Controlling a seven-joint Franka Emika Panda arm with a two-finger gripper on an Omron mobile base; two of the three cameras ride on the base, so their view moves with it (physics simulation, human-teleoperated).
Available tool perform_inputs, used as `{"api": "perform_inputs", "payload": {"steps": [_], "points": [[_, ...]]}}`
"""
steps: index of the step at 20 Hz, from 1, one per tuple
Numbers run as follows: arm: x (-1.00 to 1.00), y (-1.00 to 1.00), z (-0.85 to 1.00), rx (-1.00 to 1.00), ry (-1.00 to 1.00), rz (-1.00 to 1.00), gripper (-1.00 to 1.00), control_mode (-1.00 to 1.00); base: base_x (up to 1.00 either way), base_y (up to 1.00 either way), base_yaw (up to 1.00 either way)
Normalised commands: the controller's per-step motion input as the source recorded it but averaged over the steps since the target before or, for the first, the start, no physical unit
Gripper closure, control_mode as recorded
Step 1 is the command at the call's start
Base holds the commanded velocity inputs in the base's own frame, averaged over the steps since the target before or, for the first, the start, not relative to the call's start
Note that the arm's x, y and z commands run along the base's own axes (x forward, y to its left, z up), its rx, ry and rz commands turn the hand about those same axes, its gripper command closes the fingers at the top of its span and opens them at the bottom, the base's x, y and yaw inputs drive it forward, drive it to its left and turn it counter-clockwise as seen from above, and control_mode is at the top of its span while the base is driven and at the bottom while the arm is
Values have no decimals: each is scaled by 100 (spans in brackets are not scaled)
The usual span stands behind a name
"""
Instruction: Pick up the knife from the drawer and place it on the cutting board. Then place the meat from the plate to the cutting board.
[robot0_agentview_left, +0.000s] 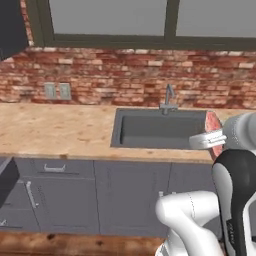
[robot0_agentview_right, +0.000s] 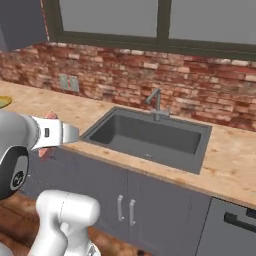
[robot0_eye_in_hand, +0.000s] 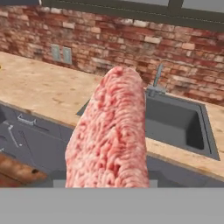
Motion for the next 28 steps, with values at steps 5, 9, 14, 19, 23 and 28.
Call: {"api": "perform_inputs", "payload": {"steps": [5,9,14,19,23,28], "points": [[0,0,0,0,0,0,100,100,-2,-100,-29],[0,0,0,0,0,0,100,100,0,-100,-31],[0,0,0,0,0,0,100,100,10,-100,-21],[0,0,0,0,0,0,100,100,30,-96,-3],[0,0,0,0,0,0,100,100,43,-89,1],[0,0,0,0,0,0,100,100,51,-63,0]]}}
